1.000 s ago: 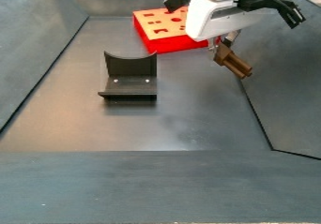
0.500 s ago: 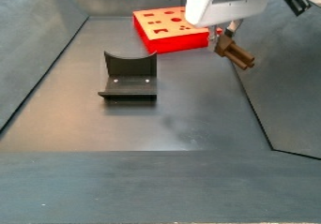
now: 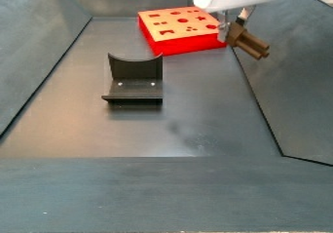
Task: Pick up the 3 prong object. Move up. Place the 3 prong object on the fixture. Regrasp the 3 prong object. Move to above the board. Insert the 3 prong object.
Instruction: Place the 3 prong object on the fixture.
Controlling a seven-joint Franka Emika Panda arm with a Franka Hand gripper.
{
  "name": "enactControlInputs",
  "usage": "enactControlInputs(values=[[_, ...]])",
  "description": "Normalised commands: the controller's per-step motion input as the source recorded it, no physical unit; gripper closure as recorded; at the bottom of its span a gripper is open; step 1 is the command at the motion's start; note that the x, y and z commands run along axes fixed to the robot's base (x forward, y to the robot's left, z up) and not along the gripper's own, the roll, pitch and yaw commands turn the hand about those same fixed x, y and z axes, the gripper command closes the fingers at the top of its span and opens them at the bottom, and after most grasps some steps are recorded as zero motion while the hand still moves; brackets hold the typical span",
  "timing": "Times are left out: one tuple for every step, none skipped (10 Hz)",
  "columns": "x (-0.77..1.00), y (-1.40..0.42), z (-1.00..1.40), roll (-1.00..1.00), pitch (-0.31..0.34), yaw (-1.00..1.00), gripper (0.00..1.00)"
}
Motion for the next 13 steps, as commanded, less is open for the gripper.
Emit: enactControlInputs(values=[[-0.04, -0.01, 1.00, -0.17, 0.026, -0.01, 1.00], [-0.04, -0.01, 1.00, -0.19, 0.026, -0.02, 1.00], [-0.04, -0.01, 0.95, -0.19, 0.027, -0.02, 1.00], [-0.03, -0.01, 0.83, -0.20, 0.027, -0.03, 1.00], [-0.03, -0.01, 0.71, -0.18, 0.029, -0.03, 1.00], [-0.02, -0.01, 0.62, -0.17, 0.032, -0.03, 1.00], [-0.02, -0.01, 0.47, -0.15, 0.034, -0.02, 1.00], [-0.02, -0.01, 0.40, -0.15, 0.032, -0.03, 1.00], [-0.02, -0.01, 0.28, -0.16, 0.026, -0.03, 1.00], [1.00, 0.08, 0.17, 0.01, -0.002, -1.00, 1.00], [1.00, 0.08, 0.13, 0.01, 0.011, -1.00, 1.00], [1.00, 0.08, 0.11, 0.02, 0.034, -1.00, 1.00], [1.00, 0.08, 0.11, 0.03, 0.044, -1.00, 1.00]])
